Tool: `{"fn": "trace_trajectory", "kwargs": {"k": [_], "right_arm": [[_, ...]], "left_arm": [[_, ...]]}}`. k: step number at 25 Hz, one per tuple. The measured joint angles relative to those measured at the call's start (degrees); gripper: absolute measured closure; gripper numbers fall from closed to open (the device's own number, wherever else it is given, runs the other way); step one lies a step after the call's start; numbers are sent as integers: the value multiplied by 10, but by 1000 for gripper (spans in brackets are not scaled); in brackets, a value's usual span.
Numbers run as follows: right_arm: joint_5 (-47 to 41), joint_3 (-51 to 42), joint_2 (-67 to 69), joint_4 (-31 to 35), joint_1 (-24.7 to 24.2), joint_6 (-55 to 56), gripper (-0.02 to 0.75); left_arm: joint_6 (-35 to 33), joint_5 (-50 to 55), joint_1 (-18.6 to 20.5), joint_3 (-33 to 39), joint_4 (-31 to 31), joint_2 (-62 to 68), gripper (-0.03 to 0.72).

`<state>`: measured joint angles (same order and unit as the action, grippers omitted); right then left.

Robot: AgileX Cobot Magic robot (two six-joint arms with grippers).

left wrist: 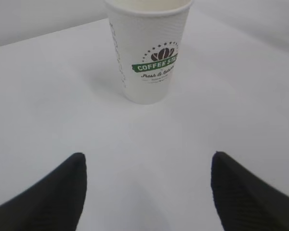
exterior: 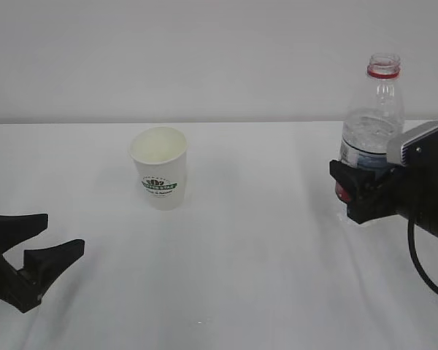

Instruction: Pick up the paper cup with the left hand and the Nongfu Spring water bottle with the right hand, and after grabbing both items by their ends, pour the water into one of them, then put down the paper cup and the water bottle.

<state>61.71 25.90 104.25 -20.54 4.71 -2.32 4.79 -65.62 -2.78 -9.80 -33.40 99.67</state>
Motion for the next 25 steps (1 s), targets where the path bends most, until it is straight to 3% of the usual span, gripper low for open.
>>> {"fn": "trace_trajectory", "kwargs": {"k": [10, 19, 25], "right_arm": [[0, -86, -59, 0, 0, -8, 254], [1, -100, -82, 0, 0, -11, 254], [1, -100, -82, 0, 0, -11, 254]], "left_arm": [[0, 0, 0, 0, -21, 0, 101], [0, -1, 0, 0, -26, 0, 98], [0, -1, 0, -5, -27, 0, 10]]}}
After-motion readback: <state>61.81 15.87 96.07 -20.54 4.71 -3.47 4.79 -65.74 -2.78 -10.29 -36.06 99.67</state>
